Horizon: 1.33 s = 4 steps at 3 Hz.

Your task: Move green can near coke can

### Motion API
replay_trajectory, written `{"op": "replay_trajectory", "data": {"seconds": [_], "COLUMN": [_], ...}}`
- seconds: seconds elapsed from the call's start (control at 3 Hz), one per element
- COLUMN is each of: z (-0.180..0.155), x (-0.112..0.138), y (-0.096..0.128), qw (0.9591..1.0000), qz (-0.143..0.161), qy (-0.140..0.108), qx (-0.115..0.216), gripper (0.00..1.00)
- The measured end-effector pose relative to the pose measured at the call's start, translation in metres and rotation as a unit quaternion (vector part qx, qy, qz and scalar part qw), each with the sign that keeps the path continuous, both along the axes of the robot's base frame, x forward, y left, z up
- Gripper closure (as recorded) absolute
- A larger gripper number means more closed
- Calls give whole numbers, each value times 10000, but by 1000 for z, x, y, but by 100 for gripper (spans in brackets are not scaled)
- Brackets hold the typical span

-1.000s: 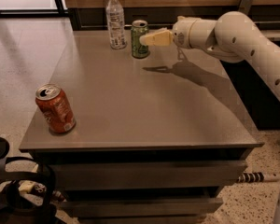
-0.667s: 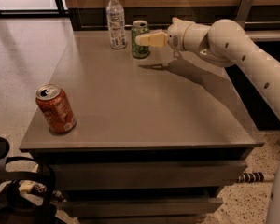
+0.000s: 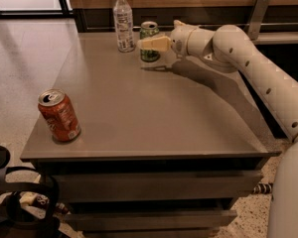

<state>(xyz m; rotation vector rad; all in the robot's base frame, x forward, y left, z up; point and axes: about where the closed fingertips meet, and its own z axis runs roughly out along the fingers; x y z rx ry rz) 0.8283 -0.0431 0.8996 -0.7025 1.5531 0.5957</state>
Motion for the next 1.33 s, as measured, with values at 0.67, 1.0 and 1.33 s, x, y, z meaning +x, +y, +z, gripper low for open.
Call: {"op": "replay_trajectory", "data": {"seconds": [0.67,1.0,1.33], "z": [-2,-2,-3], "x": [9,9,9], "y": [16,20,23], "qw": [9997,9997,9996], "qz": [211,238,256], "qy": [2,8,12], "qx": [-93,-89,-87], "gripper": [0,23,47]}}
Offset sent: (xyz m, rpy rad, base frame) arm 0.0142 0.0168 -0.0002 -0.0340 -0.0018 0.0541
